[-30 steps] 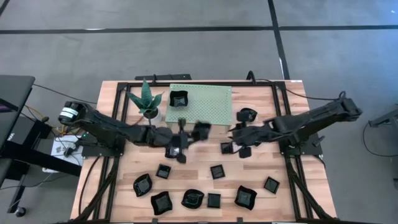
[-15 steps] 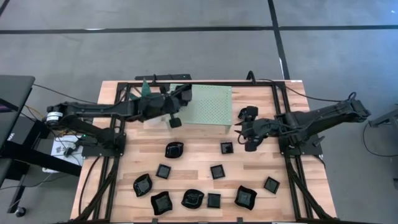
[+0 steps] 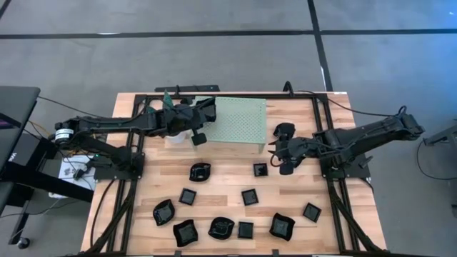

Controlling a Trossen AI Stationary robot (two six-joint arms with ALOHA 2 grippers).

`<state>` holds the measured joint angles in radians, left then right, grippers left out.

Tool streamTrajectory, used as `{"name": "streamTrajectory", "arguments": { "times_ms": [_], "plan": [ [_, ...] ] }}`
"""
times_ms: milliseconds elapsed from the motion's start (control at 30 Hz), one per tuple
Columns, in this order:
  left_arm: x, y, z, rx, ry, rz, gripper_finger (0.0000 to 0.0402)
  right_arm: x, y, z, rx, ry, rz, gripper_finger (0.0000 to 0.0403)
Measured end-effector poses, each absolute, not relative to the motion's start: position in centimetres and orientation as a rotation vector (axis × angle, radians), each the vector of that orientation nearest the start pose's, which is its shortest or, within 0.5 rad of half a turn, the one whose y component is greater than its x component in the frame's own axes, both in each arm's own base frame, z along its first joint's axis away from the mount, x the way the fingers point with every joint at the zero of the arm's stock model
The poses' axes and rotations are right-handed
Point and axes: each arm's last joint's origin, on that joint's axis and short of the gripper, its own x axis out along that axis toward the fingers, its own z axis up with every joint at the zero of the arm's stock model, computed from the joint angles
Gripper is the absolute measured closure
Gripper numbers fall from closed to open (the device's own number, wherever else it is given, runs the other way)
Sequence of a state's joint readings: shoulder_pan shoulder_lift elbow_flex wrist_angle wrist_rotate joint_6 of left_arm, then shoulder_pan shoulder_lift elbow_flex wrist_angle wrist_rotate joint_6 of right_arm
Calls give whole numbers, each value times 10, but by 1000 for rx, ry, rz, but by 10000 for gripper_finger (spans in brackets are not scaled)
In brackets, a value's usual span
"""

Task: Pick & Place Mini shaped plates
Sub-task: Stack the distorted square plate on top of the other distorted square plate on the shelf

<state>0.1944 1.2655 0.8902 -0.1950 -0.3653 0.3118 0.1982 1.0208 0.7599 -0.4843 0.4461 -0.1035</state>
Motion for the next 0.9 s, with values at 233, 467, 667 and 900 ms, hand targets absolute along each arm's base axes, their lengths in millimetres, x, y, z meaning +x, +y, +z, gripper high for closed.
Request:
{"name": "streamTrajectory", "arguments": {
  "times_ms": [233,467,667,900],
  "plan": [
    [262,62,263,320,678,453,389,202,28,259,-336,726,-199,294],
    [259,61,251,321,712,447,392,202,28,259,-336,725,-199,294],
    [259,61,252,321,704,449,372,202,28,259,-343,723,-197,294],
    [260,62,253,320,689,452,340,202,28,259,-344,719,-196,294]
  ]
}}
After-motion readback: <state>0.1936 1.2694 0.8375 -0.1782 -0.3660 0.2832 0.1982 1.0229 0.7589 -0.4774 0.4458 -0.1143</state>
